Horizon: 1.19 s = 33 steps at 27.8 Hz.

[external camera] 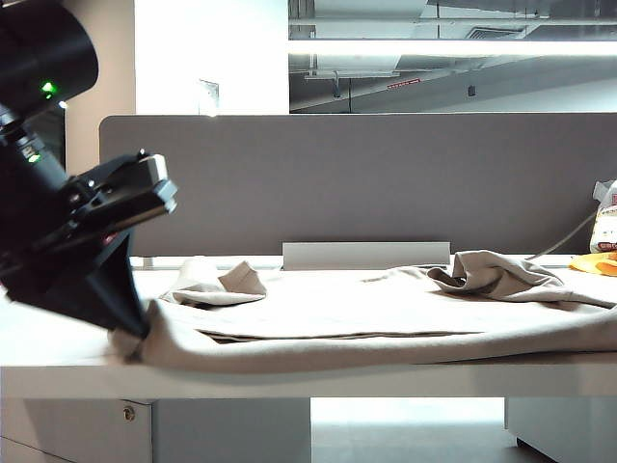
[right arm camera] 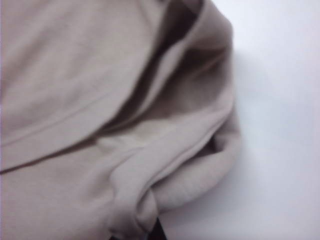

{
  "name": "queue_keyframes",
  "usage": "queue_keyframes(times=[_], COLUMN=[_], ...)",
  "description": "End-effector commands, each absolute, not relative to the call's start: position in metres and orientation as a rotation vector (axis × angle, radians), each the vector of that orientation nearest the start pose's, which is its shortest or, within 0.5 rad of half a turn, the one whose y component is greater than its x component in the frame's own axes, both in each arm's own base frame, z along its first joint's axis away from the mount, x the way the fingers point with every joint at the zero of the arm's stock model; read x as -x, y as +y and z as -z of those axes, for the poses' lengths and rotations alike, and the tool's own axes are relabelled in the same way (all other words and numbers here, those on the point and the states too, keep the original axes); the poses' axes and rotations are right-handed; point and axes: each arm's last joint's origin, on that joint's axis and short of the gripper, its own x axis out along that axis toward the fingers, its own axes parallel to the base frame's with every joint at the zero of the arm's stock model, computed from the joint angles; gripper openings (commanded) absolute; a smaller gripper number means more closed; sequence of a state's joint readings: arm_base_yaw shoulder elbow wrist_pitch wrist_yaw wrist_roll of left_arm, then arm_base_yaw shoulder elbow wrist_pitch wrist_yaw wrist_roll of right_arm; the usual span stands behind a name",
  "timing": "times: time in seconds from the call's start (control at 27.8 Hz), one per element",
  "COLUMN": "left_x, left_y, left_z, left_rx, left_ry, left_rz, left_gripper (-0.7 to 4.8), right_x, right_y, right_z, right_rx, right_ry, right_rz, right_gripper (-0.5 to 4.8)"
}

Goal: Fold the bottom side of the T-shirt horizontally towards the center, about one-third of the way, then fold the sleeve back towards the center, creating a straight line along the edge of the T-shirt, and finally fold the bottom of the T-shirt up towards the top, creating a neat rectangle.

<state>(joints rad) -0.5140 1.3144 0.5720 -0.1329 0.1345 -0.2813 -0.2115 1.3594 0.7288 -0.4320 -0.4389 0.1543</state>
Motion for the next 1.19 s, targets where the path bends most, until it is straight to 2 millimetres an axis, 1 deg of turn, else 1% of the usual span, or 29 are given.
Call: queue_keyframes(times=[0.04, 0.25, 0.5, 0.65, 0.72, 0.83, 0.9, 1.19], left_x=[-0.212, -0.225, -0.241, -0.250, -0.254, -0.266, -0.276, -0.316], left_y=[-0.123, -0.125, -0.105, -0.094, -0.095, -0.098, -0.102, -0.112], left_z=[-0.177, -0.200, -0.213, -0.220, -0.224, -0.229, -0.233, -0.247], left_rx=[0.079, 0.048, 0.087, 0.067, 0.048, 0.019, 0.006, -0.018], left_ry=[0.884, 0.819, 0.786, 0.772, 0.776, 0.786, 0.784, 0.752], left_rz=[0.490, 0.489, 0.451, 0.428, 0.432, 0.439, 0.444, 0.442], left_gripper=[-0.06, -0.06, -0.06, -0.06, -0.06, -0.06, -0.06, -0.06], right_x=[-0.245, -0.253, -0.267, -0.275, -0.280, -0.289, -0.294, -0.318], right_y=[-0.039, -0.040, -0.032, -0.024, -0.023, -0.023, -0.020, -0.022], right_z=[-0.191, -0.206, -0.229, -0.240, -0.242, -0.242, -0.243, -0.251], right_rx=[-0.474, -0.468, -0.422, -0.395, -0.404, -0.412, -0.406, -0.387], right_ry=[0.992, 0.946, 0.878, 0.845, 0.846, 0.852, 0.855, 0.818], right_rz=[-0.150, -0.172, -0.208, -0.214, -0.210, -0.215, -0.223, -0.227], right_gripper=[-0.05, -0.05, -0.05, -0.05, -0.05, -0.05, -0.05, -0.05])
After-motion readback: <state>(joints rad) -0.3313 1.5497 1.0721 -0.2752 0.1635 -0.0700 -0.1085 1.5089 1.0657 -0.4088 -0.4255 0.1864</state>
